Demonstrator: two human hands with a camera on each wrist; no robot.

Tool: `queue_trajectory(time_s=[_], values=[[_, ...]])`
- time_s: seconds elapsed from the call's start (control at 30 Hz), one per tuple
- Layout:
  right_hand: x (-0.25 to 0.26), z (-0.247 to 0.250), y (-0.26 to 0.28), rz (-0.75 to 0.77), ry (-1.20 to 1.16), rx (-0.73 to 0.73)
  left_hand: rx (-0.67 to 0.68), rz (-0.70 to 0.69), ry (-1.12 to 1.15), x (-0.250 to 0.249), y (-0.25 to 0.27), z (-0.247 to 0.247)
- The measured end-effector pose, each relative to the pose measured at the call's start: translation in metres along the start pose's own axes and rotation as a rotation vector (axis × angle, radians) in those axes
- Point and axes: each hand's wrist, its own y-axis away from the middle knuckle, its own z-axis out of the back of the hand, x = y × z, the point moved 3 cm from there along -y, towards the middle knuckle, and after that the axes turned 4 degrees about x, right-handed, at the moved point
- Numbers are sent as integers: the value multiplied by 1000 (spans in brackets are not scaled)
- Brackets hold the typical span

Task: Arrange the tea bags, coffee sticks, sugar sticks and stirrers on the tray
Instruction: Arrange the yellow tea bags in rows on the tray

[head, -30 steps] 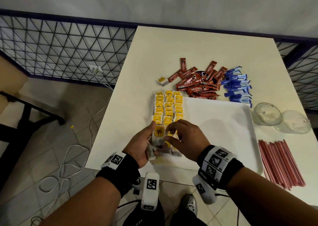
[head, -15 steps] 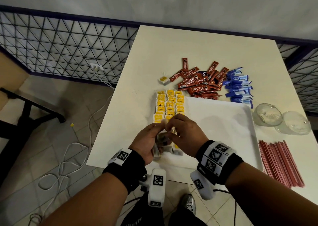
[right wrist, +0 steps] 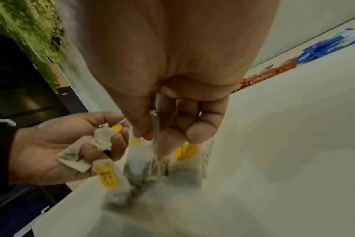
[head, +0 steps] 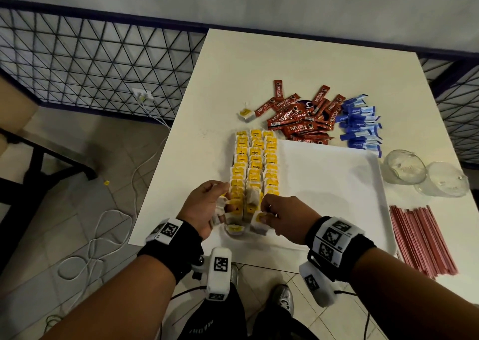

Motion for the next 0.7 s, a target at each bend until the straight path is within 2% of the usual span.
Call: queue_trajectory(time_s=[0.2, 0.43, 0.57, 0.7], values=[[1, -18, -18, -34, 70, -14, -15, 11, -7, 0, 4, 3], [5, -23, -28, -55, 140, -161, -4, 17, -42, -2, 6, 6], [3, -27, -29, -51, 211, -180, -3, 4, -89, -4, 8, 7], [3, -30, -30, -35, 299, -129, 21, -75, -298, -9, 13, 12]])
